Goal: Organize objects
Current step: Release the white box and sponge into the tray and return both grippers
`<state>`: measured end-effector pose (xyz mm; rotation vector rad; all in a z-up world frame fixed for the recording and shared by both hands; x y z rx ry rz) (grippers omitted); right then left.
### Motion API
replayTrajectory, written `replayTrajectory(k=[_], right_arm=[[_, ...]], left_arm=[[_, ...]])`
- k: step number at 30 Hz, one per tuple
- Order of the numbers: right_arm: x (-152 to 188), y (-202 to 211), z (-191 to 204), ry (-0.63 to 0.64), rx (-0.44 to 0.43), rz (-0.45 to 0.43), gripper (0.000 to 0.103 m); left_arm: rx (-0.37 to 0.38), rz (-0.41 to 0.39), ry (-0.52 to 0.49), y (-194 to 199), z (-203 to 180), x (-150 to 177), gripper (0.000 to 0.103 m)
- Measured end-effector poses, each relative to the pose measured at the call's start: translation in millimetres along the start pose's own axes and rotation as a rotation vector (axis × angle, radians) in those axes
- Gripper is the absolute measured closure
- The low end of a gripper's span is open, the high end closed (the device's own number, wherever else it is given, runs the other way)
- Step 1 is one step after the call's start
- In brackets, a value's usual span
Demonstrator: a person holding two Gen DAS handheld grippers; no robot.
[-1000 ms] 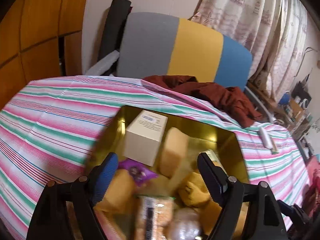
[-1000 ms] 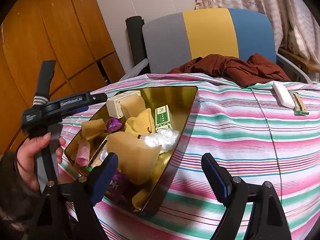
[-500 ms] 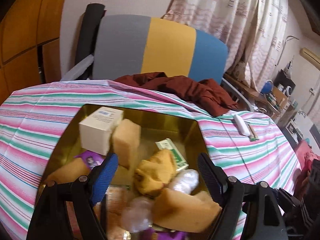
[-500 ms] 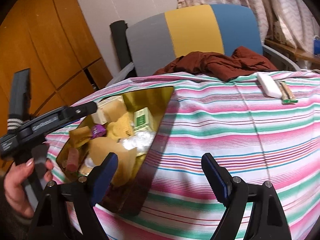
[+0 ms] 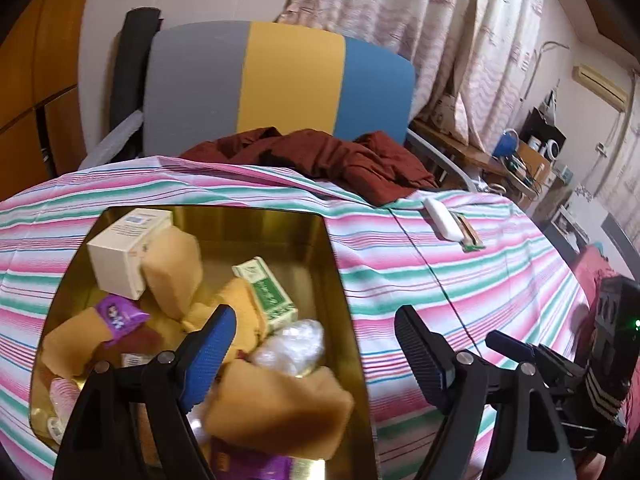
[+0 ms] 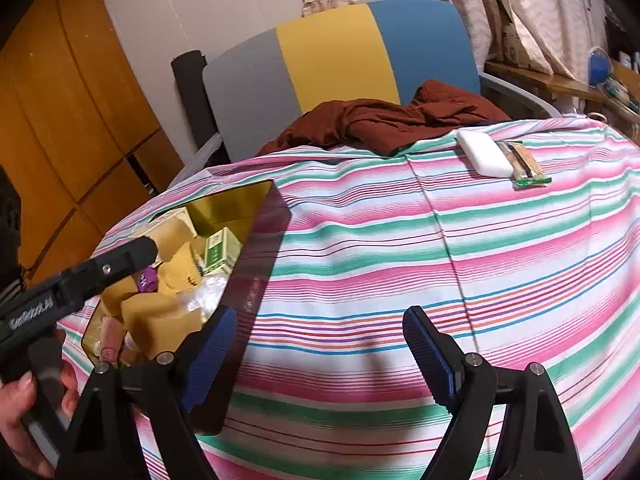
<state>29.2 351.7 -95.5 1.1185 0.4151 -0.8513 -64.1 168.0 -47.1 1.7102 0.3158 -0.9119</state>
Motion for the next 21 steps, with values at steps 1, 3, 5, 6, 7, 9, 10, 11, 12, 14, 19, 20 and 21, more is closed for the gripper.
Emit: replayTrajectory(k=[1,3,5,6,7,9,10,11,12,14,19,20,21], right_arm=[[-0.4,0.7,-2.7,-0.005,0.001,-0.001,0.017],[-1.2,1.8,-8.4,-0.013,0.006,-0.005,0.017],[-2.1,3.1,-15.7,-0.025,0.012,-0.009,0.017],[-2.3,3.2,-18.7,-0.030,0.014,-0.010,0.017],[-2.4,3.9,-22.2,-0.036,0.018,-0.012,0.017],[-2.9,5.2,-30.7,-0.048,0.027,-0.017,0.017],[-3.2,5.7,-35.4,-0.056,0.032,-0.019,0.017],[-3.3,6.4,-39.7,-0.064,0.037,-0.020,0.017],[-3.7,7.3,-45.1,-0.075,0.041,-0.022,0.017],[-5.2,10.7,-57.0,-0.090,0.051,-0.032,0.017],[-11.2,21.9,-89.7,-0.107,0.102,-0.056,0.017],[-12.8,24.2,-98.0,-0.116,0.114,-0.059,0.017],[-14.3,26.4,-107.9,-0.127,0.129,-0.063,0.017]], left_arm=[[0.004,0.001,-0.007,-0.2,-3.6,0.2,0.020],[0.009,0.007,-0.027,-1.8,-13.3,1.3,0.020],[0.016,0.011,-0.040,-3.4,-21.6,2.5,0.020],[0.020,0.016,-0.050,-4.3,-27.2,3.6,0.020],[0.025,0.020,-0.059,-4.8,-32.0,4.7,0.020],[0.032,0.030,-0.080,-7.0,-44.0,7.5,0.020],[0.036,0.034,-0.088,-8.3,-48.9,8.7,0.020],[0.043,0.039,-0.098,-10.0,-55.4,10.4,0.020],[0.048,0.044,-0.107,-11.7,-61.4,11.9,0.020],[0.054,0.053,-0.123,-15.6,-71.9,14.3,0.020],[0.078,0.086,-0.168,-29.2,-102.6,21.2,0.020],[0.084,0.093,-0.179,-32.1,-109.7,23.4,0.020],[0.093,0.107,-0.200,-37.0,-120.4,26.2,0.020]])
Point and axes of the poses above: each gripper's, at about its wrist camera, not at the fingertips, and y roughly against the way its jaws point, z to its left, x to its underside, the point moved 6 cm from there along -y, roughly the way its jaws point, and after that the axes turned 10 degrees about -x, right-handed, at the moved point
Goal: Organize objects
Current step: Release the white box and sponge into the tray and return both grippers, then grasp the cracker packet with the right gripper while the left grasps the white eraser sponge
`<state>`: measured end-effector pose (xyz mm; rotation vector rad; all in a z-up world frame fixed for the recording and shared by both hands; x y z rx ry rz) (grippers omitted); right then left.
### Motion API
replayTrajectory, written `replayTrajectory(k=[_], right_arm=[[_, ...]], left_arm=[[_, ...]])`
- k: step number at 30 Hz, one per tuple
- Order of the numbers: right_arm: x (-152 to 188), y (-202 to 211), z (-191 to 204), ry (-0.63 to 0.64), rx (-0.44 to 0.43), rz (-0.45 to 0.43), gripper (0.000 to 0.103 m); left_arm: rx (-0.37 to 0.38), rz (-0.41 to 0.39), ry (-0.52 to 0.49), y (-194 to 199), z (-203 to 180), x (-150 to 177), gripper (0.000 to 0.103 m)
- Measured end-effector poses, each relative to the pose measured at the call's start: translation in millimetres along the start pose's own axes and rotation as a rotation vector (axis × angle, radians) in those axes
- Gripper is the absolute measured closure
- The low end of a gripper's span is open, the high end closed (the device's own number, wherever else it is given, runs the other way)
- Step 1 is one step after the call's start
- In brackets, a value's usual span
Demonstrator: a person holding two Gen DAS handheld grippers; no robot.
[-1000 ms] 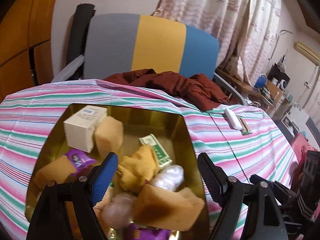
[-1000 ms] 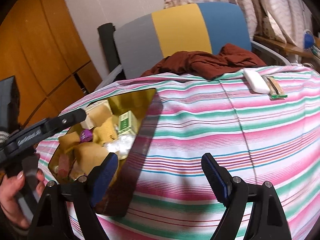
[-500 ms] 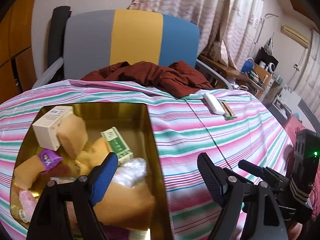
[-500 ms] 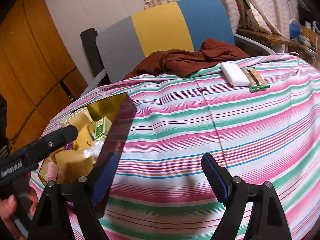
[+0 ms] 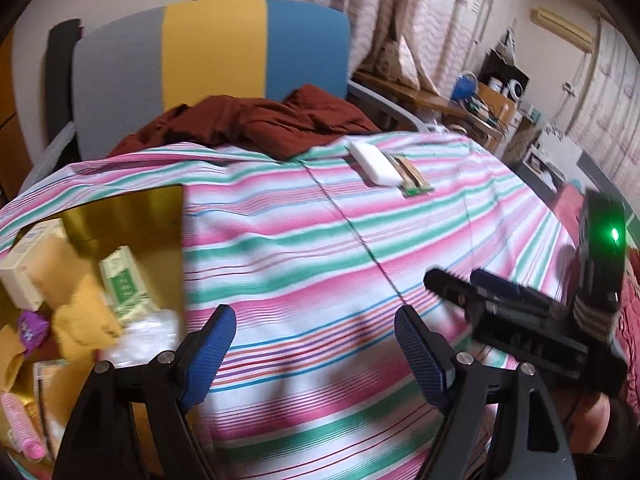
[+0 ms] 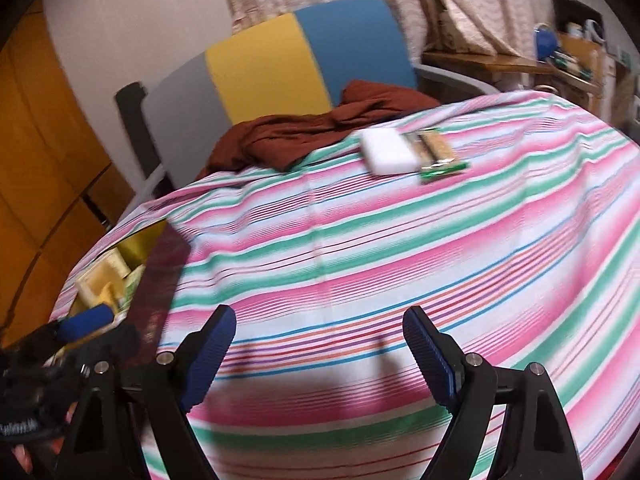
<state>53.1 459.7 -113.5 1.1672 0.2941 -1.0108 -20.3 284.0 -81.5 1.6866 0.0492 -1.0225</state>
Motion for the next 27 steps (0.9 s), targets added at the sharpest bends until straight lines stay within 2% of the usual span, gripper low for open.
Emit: replayTrajectory(k=[6,10,12,15,19,23,26,27], right_arm=[[-21.7,-7.3,-57.4,-0.044,0.077,-0.001,0.017],[-56.8,-17.9,-87.8,-0.019,0.122,-0.032,0.017],[-77.2,-25.7,-99.4,-0.002,0.133,-0.053,0.018],[-108.7,-44.8,-115.9,0.015,0.155,-0.070,0.024],[-145.0,-80.9,-134.6,0.030,0.212,-0.044,0.032],[-158.8,-113.8,-151.3,0.001,0.230,0.008,0.039],[-156.4,-127.2,-156.3,-0.033,0.182,0.031,0.039],[-154.3,-129.1,-155.6,-0.022,0.196,0.033,0.039]], left_arm=[[0.021,0.056,-0.105,-28.1,-43.3,3.8,0.020],[0.066,0.084,-0.124,-35.7,-59.3,12.5,0.020],[0.060,0.090,-0.143,-36.7,-63.5,15.6,0.020],[0.047,0.094,-0.156,-36.5,-64.6,17.5,0.020],[0.022,0.106,-0.138,-38.9,-58.1,17.5,0.020],[0.003,0.116,-0.126,-41.6,-49.3,18.2,0.020],[-0.006,0.114,-0.115,-43.9,-45.5,17.3,0.020],[-0.007,0.112,-0.108,-44.9,-44.2,16.4,0.020]])
Point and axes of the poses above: each gripper's, at about its wrist camera, not at the fingertips, and y roughly against the way its jaws point, z to its left, x to its underside, the point moved 6 cm from there along -y, roughly the way its jaws point, and after that the axes turned 10 degrees about -x, right-handed, at the moved point
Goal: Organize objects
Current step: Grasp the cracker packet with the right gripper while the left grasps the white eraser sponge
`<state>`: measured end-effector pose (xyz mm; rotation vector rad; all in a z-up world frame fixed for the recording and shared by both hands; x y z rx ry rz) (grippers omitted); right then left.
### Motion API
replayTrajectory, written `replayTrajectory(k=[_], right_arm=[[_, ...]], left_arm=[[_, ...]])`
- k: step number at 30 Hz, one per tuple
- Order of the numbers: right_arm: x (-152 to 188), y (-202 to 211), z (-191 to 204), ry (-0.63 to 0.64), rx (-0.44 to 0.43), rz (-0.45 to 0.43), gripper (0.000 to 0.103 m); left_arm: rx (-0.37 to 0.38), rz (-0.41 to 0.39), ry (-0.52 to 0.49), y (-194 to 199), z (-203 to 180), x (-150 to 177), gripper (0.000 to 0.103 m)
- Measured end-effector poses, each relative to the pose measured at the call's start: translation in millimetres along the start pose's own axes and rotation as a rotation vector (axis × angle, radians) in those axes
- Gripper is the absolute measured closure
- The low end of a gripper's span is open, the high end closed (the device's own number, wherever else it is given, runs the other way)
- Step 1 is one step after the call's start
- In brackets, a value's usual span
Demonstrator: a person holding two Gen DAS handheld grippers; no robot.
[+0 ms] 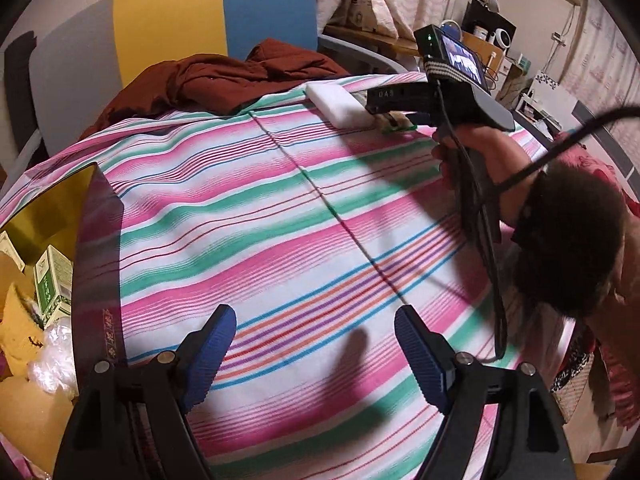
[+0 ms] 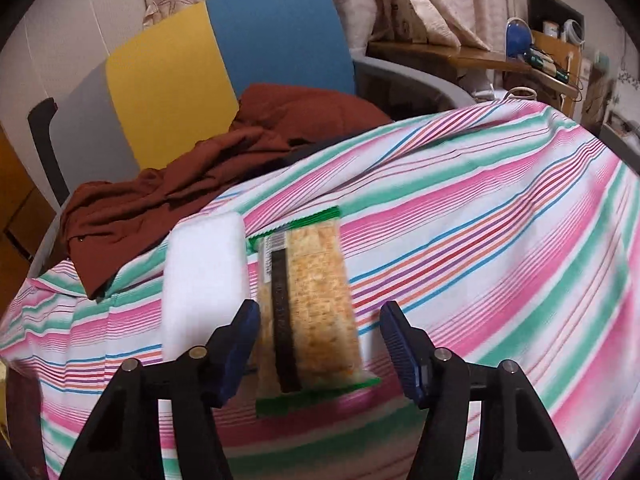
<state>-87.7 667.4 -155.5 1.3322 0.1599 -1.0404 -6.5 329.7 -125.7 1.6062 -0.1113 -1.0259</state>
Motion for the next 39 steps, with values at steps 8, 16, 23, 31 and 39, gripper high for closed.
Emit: replayTrajectory(k=[8,16,23,31,39], right_arm=[[6.6,4.5,-0.8,0.070,0.065,0.019,0.055],[29.4,48.6,-60.4,-0.031,0.112,-0.015,0.055],[33.7,54.0,-62.0,-0.034,0.142,-0.059,0.055],[34.6,55.6,-66.8,-0.053,0.172,-0.100,0.055],[35.1,58.9,-72.9,-0.081,0.192,-0.131,0.055]], left_arm=[[-0.012,-0.023,0.010,-11.1,2.1,-30.0,0.020],[-0.059,-0.070,0.018,-49.3,-7.5,-103.1,0.020],[-0.092,-0.059,0.067,-100.2,-39.0,-167.8,0.020],[-0.173,-0.099,-0.008,-140.8,-72.9,-217.4,0.020],[-0.203,-0.079,0.040,-171.8,-68.6,-212.8,0.018]])
Point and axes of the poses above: each gripper's, at about its wrist camera, not at the fingertips, and y roughly against the way its jaws point, z to its left, x to its underside, the point moved 6 cm from there along -y, roughly the way its jaws point, and after that the axes turned 10 degrees about -x, right-handed, at the moved point
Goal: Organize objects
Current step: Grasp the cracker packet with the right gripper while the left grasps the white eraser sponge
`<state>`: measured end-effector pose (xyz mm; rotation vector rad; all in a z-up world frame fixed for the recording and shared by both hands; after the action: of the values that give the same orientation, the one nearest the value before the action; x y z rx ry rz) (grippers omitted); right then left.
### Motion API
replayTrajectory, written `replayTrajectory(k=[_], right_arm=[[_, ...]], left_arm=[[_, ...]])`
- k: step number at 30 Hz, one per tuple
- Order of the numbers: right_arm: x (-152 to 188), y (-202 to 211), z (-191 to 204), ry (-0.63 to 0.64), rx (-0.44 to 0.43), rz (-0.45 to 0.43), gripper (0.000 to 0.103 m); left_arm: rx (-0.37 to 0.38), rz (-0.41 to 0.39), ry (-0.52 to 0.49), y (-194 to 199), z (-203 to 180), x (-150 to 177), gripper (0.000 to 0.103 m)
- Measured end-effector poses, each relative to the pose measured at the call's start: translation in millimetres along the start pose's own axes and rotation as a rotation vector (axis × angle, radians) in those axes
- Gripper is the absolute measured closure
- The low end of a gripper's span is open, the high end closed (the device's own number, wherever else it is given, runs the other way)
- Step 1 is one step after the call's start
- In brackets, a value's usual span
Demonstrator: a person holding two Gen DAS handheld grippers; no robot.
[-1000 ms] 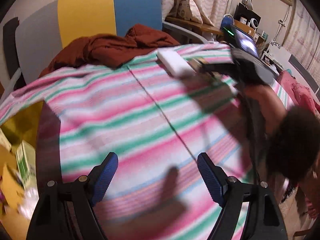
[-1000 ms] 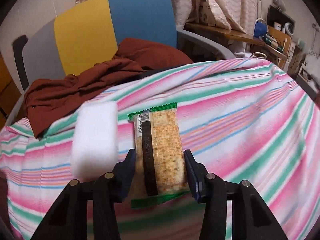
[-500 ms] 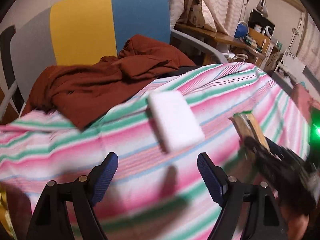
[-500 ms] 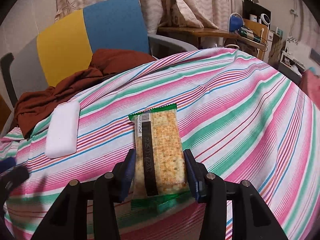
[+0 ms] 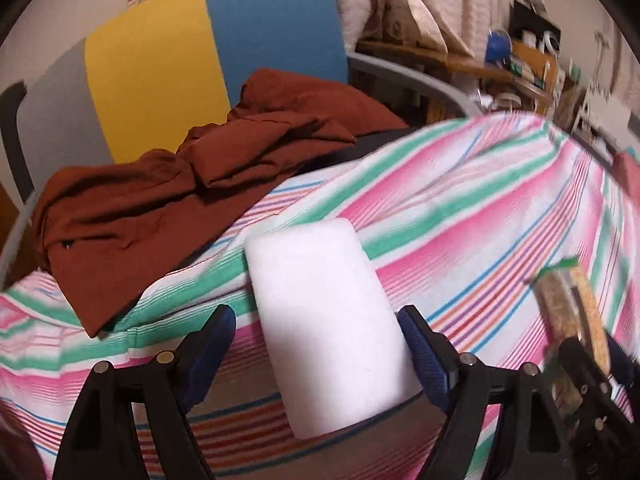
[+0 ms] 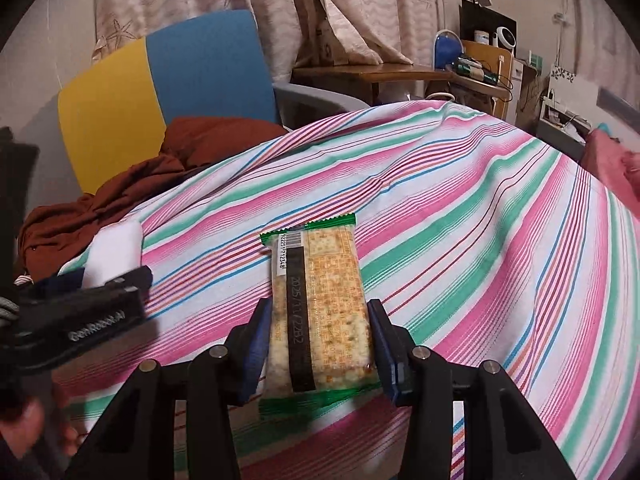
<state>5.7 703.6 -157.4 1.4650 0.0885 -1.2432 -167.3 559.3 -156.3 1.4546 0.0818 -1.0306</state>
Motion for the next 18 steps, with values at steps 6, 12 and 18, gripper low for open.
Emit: replayTrajectory(k=[6,12,18], right_arm=[[-2.1,9.1,1.5,0.007,0.005,-0.048,0.056],[-2.7,17.4,8.0,0.041,0.010,-0.082,0.056],[-3.9,20.8,10.7,0.058,0.020,-0.099,0.056]], left_arm=[[0.000,-0.046,-0.020,7.2,-3.2,2.6,0.040],[0.051,-0.089,0.017,20.7,4.6,8.4,0.043],[0.047,-0.245,-0.042,58.7,-4.0,13.6,0.043]])
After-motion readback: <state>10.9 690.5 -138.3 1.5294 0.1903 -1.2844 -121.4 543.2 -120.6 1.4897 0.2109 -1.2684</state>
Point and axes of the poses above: each gripper's, at about its wrist camera, not at the fingertips, and y roughly against the way its jaws point, z to its left, x to its underside, the point moved 6 cm from there along -y, roughly the way its jaws point, and after that the axes turned 10 degrees about -x, right-handed, at the moved point
